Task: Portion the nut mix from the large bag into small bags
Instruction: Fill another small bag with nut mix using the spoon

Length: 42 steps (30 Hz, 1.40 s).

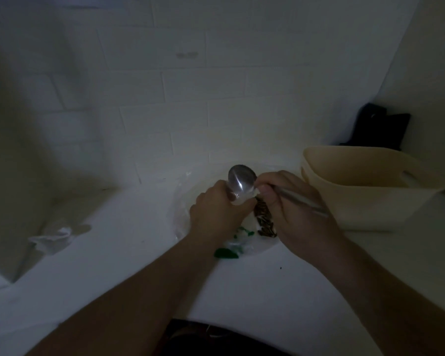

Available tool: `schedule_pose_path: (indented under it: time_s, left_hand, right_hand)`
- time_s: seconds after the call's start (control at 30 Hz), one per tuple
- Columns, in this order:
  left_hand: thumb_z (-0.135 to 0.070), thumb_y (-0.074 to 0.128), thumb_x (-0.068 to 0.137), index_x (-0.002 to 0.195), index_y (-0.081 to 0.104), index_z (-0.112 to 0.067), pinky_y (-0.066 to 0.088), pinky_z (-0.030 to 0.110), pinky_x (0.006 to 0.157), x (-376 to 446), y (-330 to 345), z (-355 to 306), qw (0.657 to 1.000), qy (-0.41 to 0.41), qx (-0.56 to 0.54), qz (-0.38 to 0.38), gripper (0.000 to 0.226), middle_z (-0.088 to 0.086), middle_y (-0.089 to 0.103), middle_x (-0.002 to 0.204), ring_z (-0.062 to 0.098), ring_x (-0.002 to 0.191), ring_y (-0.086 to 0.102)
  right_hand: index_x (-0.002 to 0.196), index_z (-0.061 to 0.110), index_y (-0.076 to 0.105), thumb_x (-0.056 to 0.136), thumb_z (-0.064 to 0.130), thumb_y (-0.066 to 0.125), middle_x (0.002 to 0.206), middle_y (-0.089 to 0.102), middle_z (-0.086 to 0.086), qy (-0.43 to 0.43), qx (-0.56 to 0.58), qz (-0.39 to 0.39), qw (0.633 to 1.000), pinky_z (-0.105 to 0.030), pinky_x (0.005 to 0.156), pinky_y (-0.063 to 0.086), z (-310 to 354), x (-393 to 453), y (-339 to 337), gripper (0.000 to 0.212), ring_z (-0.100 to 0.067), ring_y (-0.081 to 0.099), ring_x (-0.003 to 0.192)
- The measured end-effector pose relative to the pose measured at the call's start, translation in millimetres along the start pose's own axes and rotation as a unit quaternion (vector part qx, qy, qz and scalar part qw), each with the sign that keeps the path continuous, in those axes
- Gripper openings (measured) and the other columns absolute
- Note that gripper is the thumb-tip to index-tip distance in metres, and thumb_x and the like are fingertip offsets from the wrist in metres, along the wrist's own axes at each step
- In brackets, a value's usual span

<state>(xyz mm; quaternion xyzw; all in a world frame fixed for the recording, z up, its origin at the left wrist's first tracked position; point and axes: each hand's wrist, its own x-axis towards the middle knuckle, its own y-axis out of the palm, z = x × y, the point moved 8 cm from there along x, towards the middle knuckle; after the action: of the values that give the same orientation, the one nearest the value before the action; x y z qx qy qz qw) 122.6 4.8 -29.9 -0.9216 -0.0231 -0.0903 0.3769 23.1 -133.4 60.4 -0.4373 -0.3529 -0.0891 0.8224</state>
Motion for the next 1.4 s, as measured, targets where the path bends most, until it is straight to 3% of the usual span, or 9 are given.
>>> schedule_pose_path:
  time_s: [0.07,0.23,0.43,0.6,0.8,0.97,1.1,1.2,1.4]
  left_hand:
    - [-0.085,0.056,0.071,0.101,0.057,-0.038,0.055,0.046,0.092,1.3,-1.3,1.4,1.0,-0.008,-0.012,0.002,0.056,-0.019,0.066,0.096,0.013,0.094,0.065]
    - [-0.069,0.068,0.078,0.11,0.061,-0.036,0.057,0.041,0.092,6.5,-10.9,3.8,0.998,-0.018,-0.051,0.027,0.046,-0.017,0.069,0.096,0.01,0.093,0.069]
    - [-0.048,0.072,0.086,0.104,0.068,-0.028,0.058,0.026,0.07,8.5,-16.3,-30.4,0.991,0.046,-0.089,0.089,0.027,-0.011,0.073,0.088,-0.002,0.066,0.069]
    - [-0.049,0.072,0.082,0.094,0.068,-0.026,0.059,0.031,0.077,19.8,5.2,-47.8,0.99,0.064,-0.011,0.122,0.026,-0.008,0.072,0.087,0.008,0.08,0.068]
    - [-0.053,0.06,0.094,0.09,0.073,-0.014,0.055,0.035,0.087,35.8,30.2,-30.6,0.981,-0.021,0.01,0.191,0.041,0.005,0.074,0.088,0.023,0.089,0.07]
    - [-0.052,0.062,0.093,0.083,0.074,-0.01,0.049,0.03,0.07,41.2,37.6,-28.3,0.98,-0.038,0.028,0.193,0.045,0.006,0.072,0.081,0.024,0.083,0.069]
    - [-0.04,0.068,0.09,0.081,0.075,-0.003,0.048,0.027,0.064,39.7,35.7,-26.9,0.979,-0.082,-0.077,0.169,0.039,0.007,0.067,0.07,0.021,0.064,0.064]
    - [-0.022,0.072,0.089,0.081,0.07,-0.002,0.045,0.017,0.044,36.9,27.2,-39.4,0.959,-0.103,-0.213,0.153,0.022,0.009,0.064,0.069,0.01,0.041,0.058]
    - [-0.019,0.073,0.089,0.091,0.073,-0.001,0.046,0.015,0.043,34.9,14.3,-63.0,0.95,-0.082,-0.257,0.16,0.018,0.01,0.066,0.077,0.002,0.041,0.059]
  right_hand:
    - [0.109,0.024,0.06,0.11,0.036,0.035,0.097,0.06,0.008,0.015,-0.001,-0.026,1.0,-0.013,0.074,0.042,-5.1,0.6,-7.2,0.027,-0.004,0.055,0.08]
    - [0.102,0.019,0.061,0.106,0.043,0.025,0.075,0.063,0.002,0.122,-0.021,-0.048,0.991,-0.039,0.065,0.054,-40.3,-5.6,-27.4,0.044,-0.017,0.064,0.066]
    - [0.102,0.002,0.07,0.095,0.007,0.043,0.079,0.069,-0.014,0.062,-0.163,0.03,0.984,-0.028,0.057,0.042,-46.9,-15.9,-16.3,0.028,-0.03,0.064,0.059]
    - [0.1,0.013,0.066,0.111,0.025,0.034,0.073,0.051,0.008,0.115,-0.16,0.057,0.979,-0.017,0.057,0.03,-74.7,-19.5,-3.9,0.036,-0.001,0.045,0.06]
    - [0.091,0.024,0.057,0.109,0.04,0.035,0.077,0.061,0.006,0.168,-0.09,0.068,0.979,-0.037,0.072,0.05,-78.0,-11.4,1.2,0.032,-0.017,0.062,0.073]
    - [0.087,0.017,0.058,0.108,0.044,0.034,0.073,0.061,0.001,0.188,-0.083,0.058,0.977,-0.039,0.07,0.051,-83.8,-10.8,5.6,0.042,-0.02,0.061,0.07]
    - [0.087,0.019,0.056,0.108,0.041,0.037,0.076,0.058,0.002,0.212,-0.065,0.057,0.973,-0.033,0.071,0.043,-91.0,-12.3,6.9,0.036,-0.019,0.058,0.073]
    - [0.088,0.017,0.058,0.11,0.033,0.04,0.079,0.06,-0.002,0.213,-0.063,0.051,0.974,-0.035,0.072,0.045,-87.5,-14.1,2.0,0.032,-0.025,0.06,0.076]
    - [0.113,0.005,0.066,0.107,0.013,0.046,0.1,0.067,-0.016,0.198,-0.108,0.092,0.97,-0.043,0.071,0.054,-79.5,-19.3,6.2,0.022,-0.032,0.065,0.083]
